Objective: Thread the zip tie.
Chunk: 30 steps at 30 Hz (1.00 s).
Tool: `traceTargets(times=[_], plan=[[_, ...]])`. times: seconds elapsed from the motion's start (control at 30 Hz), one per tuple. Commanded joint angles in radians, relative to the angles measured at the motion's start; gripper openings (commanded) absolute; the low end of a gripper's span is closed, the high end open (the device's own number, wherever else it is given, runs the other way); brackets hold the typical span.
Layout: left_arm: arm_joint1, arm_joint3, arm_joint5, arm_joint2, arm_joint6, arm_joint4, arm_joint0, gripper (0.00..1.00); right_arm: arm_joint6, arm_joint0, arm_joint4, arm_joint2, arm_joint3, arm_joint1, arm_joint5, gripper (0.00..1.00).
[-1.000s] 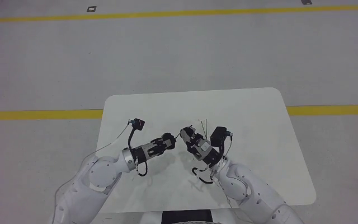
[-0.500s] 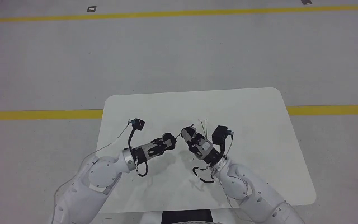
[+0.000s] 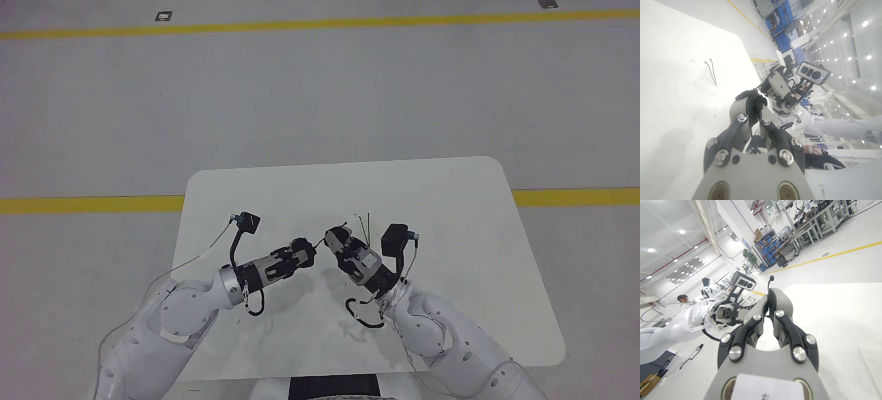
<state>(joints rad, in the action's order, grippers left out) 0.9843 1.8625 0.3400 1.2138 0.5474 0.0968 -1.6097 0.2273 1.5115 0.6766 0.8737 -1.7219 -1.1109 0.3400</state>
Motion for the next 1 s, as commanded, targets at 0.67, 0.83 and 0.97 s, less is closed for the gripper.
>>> traceTargets(times=[0.67,0.83,0.97], plan=[[-0.007,0.006,0.000,-0.008,-0.029,0.019,0.001,0.00,-0.013,0.028,0.003,0.034,-0.012,-0.014,0.000,0.00],[-0.009,0.006,0.000,-0.009,-0.031,0.017,0.001,0.00,-0.005,0.035,0.022,0.042,-0.017,-0.018,0.000,0.00],[-0.010,0.003,0.000,-0.010,-0.030,0.014,0.002,0.00,-0.004,0.041,0.033,0.050,-0.022,-0.019,0.000,0.00]])
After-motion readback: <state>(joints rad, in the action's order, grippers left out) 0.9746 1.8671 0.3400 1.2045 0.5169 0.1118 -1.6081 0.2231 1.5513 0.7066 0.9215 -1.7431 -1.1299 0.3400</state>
